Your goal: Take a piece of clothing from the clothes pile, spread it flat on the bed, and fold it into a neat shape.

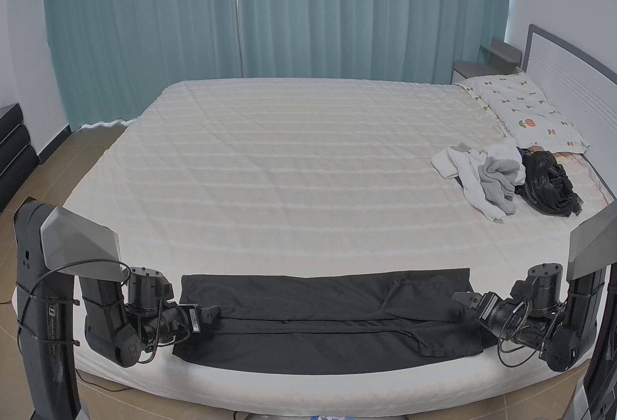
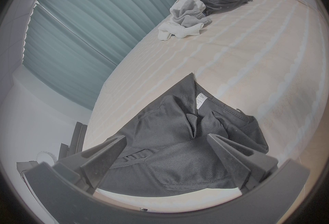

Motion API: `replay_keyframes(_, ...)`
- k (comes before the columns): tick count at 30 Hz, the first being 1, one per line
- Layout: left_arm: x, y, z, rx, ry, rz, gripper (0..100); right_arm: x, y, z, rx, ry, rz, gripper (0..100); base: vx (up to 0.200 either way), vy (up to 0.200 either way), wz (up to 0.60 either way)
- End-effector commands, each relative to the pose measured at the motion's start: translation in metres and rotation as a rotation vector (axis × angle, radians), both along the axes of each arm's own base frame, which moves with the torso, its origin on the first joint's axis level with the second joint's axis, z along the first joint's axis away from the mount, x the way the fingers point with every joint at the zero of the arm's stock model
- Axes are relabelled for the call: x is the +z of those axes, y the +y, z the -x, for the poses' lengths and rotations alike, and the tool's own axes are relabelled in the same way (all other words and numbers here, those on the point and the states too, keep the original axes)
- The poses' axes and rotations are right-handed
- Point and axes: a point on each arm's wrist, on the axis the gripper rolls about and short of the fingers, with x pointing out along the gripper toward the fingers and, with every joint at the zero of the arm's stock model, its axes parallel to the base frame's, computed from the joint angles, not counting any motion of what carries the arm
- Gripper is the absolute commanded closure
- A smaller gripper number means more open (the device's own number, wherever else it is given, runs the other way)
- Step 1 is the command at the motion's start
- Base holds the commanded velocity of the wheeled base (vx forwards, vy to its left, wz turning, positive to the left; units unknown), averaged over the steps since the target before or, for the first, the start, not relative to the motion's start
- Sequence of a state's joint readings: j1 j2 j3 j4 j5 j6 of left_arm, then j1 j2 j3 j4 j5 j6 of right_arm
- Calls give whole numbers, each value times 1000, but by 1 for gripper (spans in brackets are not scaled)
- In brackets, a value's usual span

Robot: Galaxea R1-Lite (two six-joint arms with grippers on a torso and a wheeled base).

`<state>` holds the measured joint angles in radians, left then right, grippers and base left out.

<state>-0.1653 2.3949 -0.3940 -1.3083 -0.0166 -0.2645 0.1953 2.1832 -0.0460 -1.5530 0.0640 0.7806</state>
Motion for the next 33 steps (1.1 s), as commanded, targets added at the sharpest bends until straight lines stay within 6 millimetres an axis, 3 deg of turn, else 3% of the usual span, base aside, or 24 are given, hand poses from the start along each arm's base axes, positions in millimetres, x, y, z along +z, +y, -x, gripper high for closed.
replay_keyframes(1,-11,-5,1,-17,25,-5,0,0,0,-1,1,-7,-2,0,0,0,0)
replay_keyframes(7,-12,-12,3,-40,30,-4,0,0,0,-1,1,-6,-1,0,0,0,0)
replay_keyframes(8,-12,-12,3,-40,30,-3,100,0,0,-1,1,-6,-1,0,0,0,0)
replay_keyframes(21,-5,-10,5,-26,13,-18,100,0,0,3,-3,3,3,0,0,0,0)
replay_keyframes(33,15,-8,7,-8,-39,-19,100,-1,-2,6,-9,16,6,0,-33,0,0)
